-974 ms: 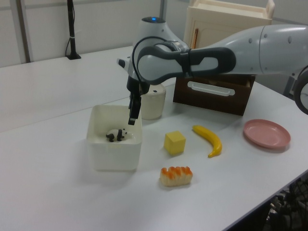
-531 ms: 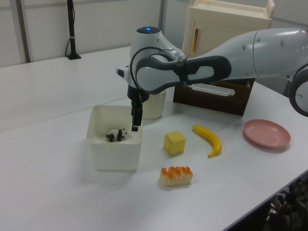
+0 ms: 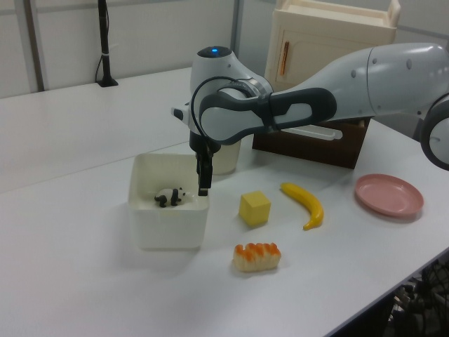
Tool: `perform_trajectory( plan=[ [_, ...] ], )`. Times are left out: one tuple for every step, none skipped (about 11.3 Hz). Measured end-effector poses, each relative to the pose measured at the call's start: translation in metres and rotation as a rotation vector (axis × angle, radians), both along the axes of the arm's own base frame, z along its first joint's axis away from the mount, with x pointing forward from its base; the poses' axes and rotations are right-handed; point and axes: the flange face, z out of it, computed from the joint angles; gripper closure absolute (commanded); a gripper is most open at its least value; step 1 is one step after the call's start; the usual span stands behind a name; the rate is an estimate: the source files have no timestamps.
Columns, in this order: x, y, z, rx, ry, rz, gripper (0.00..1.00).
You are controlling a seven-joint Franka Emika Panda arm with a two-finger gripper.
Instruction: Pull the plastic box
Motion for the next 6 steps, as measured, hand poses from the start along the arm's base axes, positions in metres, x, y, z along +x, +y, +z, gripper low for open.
perform_trajectory(
  plan=[
    [0.001,-0.003,-0.001,-0.008,0.0,-0.001,0.0],
    [0.0,-0.006,-0.003,-0.024,0.003,0.002,0.0],
    [-0.001,-0.009,-0.006,-0.05,0.014,0.004,0.0],
    [-0.001,-0.012,-0.008,-0.062,0.022,0.004,0.0],
    [-0.001,-0.017,-0.01,-0.078,0.033,0.0,0.0],
    [-0.001,-0.023,-0.01,-0.092,0.04,-0.008,0.0]
  ],
)
